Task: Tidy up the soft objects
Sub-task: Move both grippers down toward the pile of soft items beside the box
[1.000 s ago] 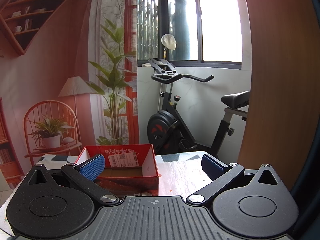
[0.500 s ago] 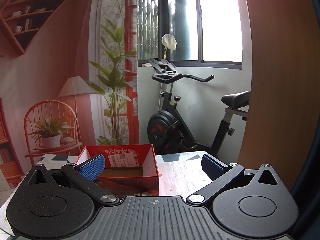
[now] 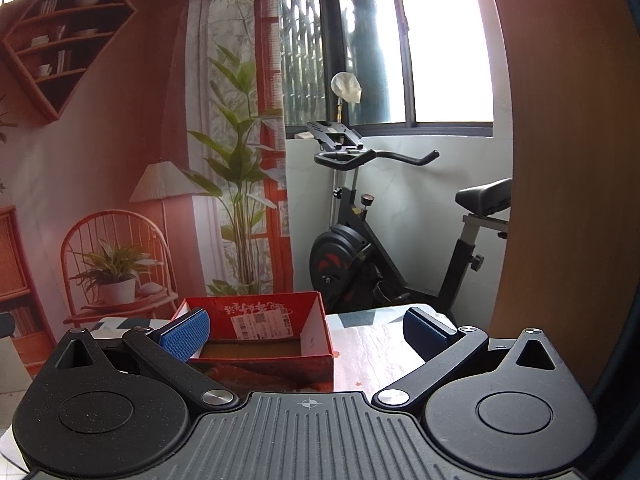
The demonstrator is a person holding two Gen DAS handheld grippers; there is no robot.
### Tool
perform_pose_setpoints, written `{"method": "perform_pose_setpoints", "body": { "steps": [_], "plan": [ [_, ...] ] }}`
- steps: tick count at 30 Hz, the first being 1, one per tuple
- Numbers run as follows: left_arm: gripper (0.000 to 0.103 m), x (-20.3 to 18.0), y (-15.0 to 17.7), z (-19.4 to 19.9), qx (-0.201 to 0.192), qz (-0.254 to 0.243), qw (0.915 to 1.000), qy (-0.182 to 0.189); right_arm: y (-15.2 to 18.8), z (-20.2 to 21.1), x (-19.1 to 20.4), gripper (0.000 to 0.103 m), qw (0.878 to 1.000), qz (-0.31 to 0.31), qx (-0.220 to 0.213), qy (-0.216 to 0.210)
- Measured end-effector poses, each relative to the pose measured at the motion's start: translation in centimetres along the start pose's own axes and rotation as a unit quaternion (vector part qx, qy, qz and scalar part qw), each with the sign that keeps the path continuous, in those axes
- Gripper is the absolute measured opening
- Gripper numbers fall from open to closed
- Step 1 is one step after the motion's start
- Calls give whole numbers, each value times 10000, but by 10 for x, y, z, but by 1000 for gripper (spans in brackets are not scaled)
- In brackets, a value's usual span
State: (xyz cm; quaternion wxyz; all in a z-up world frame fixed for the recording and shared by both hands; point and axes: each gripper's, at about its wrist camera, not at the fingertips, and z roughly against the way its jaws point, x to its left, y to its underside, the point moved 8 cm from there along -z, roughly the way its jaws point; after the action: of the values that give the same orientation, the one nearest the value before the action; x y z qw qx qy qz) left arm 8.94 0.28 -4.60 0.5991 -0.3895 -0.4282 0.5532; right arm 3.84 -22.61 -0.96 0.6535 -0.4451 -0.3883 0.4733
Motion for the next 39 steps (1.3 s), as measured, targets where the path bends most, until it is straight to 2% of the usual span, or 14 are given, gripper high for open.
{"method": "perform_pose_setpoints", "body": {
  "steps": [4, 8, 12, 16, 18, 21, 23, 25, 27, 31, 34, 37, 39],
  "plan": [
    [103, -5, 21, -19, 242, -102, 9997, -2, 12, -8, -3, 103, 9997, -81, -139, -180],
    [103, -10, 40, -33, 301, -240, 9992, -109, 35, -20, 5, 103, 9985, 202, -320, -388],
    [102, -13, 64, -54, 617, -202, 9979, 4, 64, -40, 9, 103, 9986, 52, 7, -528],
    [96, -9, 90, -74, 1039, -66, 9945, 129, 91, -57, 9, 103, 9987, -47, 104, -495],
    [94, -7, 99, -81, 1168, -65, 9931, 124, 105, -64, 7, 103, 9990, -66, 177, -409],
    [91, -7, 106, -85, 1257, -84, 9918, 200, 124, -72, 10, 103, 9971, -147, 482, -573],
    [86, -11, 112, -87, 1297, -121, 9910, 301, 134, -76, 15, 103, 9959, -79, 653, -615],
    [75, -17, 118, -90, 1366, -141, 9892, 508, 139, -80, 18, 103, 9952, 6, 806, -558],
    [70, -21, 128, -95, 1506, -119, 9863, 658, 144, -82, 20, 103, 9935, 18, 928, -654],
    [51, -24, 148, -106, 1775, 21, 9801, 888, 156, -87, 20, 103, 9913, -7, 1058, -788],
    [44, -22, 160, -114, 1895, 148, 9774, 923, 169, -92, 20, 102, 9900, 122, 1193, -736],
    [44, -20, 168, -121, 2047, 253, 9740, 941, 180, -96, 21, 99, 9872, 128, 1324, -875],
    [44, -21, 176, -126, 2185, 327, 9702, 995, 186, -98, 25, 89, 9859, 258, 1366, -934]
  ]
}}
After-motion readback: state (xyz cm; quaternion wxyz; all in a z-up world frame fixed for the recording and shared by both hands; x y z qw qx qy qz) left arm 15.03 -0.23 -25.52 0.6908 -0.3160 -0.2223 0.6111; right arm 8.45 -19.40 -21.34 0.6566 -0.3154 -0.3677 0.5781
